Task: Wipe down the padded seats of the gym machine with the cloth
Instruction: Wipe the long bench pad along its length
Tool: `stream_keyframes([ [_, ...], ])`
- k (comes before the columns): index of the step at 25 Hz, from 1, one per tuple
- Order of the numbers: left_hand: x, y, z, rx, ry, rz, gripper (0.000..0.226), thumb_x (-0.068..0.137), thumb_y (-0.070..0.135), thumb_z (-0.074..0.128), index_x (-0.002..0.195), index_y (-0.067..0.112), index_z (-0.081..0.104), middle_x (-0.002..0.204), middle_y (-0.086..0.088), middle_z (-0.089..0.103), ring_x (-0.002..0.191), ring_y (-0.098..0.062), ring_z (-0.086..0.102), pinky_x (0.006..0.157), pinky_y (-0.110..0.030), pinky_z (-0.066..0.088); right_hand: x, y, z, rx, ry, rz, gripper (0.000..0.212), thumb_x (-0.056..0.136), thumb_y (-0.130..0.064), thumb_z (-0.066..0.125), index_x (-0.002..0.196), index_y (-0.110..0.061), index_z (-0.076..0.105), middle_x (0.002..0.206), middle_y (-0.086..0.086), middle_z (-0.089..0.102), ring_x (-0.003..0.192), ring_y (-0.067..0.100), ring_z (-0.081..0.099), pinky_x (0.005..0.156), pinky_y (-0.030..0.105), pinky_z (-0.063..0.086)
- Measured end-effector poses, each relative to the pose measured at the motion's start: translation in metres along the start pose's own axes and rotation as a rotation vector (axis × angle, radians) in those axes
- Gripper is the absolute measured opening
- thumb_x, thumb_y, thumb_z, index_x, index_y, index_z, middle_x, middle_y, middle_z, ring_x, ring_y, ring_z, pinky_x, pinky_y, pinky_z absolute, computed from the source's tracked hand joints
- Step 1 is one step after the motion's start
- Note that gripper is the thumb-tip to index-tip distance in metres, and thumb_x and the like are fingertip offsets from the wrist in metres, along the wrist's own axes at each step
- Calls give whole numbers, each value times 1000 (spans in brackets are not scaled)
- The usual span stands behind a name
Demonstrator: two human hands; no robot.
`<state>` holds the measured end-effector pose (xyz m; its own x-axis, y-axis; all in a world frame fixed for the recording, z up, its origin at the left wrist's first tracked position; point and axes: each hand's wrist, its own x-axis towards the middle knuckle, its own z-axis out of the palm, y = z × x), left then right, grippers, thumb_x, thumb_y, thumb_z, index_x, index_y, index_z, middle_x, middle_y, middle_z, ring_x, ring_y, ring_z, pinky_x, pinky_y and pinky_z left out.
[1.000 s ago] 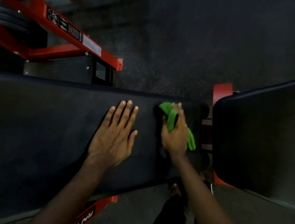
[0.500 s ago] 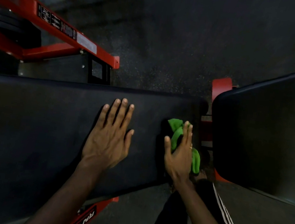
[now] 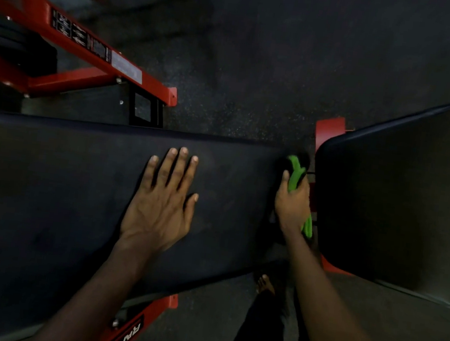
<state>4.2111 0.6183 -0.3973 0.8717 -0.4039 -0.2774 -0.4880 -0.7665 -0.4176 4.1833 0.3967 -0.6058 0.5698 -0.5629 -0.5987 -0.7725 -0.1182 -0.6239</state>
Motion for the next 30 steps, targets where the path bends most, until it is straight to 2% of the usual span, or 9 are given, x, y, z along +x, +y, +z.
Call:
stream_keyframes([
  [4,3,0,0,-18,11,-3,69,101,40,30,160,5,21,167,-19,17,155,-34,17,126,-54,9,-49,34,-10,-63,22,101,69,99,-60,45,151,-15,42,154,11,47,137,37,49,106,46,42],
  [8,2,0,2,6,0,2,69,102,41,27,161,6,19,168,-18,15,156,-33,15,126,-53,7,-19,-37,11,-109,32,-136,66,102,-52,47,155,-14,38,162,4,37,146,26,40,112,40,39],
  [11,3,0,4,14,0,1,70,102,42,27,161,6,18,168,-18,15,155,-33,14,126,-53,6,11,-44,18,-69,19,-200,67,101,-53,50,153,-14,40,159,4,42,143,26,43,112,37,38],
  [15,1,1,4,16,-5,-3,70,102,42,25,161,6,16,168,-18,13,156,-33,12,126,-53,2,20,7,-6,-40,39,122,69,100,-61,45,152,-15,43,148,19,52,132,43,52,106,46,41],
  [17,1,1,6,35,-1,-4,70,103,42,22,162,7,12,169,-18,9,156,-33,9,126,-53,0,-9,17,-11,-48,45,161,67,100,-59,46,151,-15,43,148,18,52,130,44,53,105,48,41],
  [22,3,1,6,33,-4,-2,70,102,42,21,162,6,14,169,-19,9,156,-34,9,126,-53,2,-143,-17,13,-28,-52,-469,56,99,-45,53,151,-29,44,160,-5,41,147,17,40,118,31,35],
  [25,2,1,6,33,-11,-4,70,102,41,20,162,6,12,169,-19,8,156,-33,9,126,-54,2,-99,-57,28,2,-95,-672,55,98,-39,53,150,-24,47,160,-2,41,150,21,36,120,33,32],
  [27,3,1,7,26,1,-6,70,102,42,21,162,6,12,169,-18,9,156,-33,9,126,-54,4,-43,-78,31,22,-98,-613,55,98,-38,56,149,-21,49,158,1,44,147,22,41,118,30,32],
  [30,1,1,5,14,12,-9,70,102,41,23,162,6,14,169,-18,10,156,-33,10,126,-54,4,20,-77,27,40,-56,-325,61,98,-47,56,150,-15,48,154,6,49,142,24,46,116,34,38],
])
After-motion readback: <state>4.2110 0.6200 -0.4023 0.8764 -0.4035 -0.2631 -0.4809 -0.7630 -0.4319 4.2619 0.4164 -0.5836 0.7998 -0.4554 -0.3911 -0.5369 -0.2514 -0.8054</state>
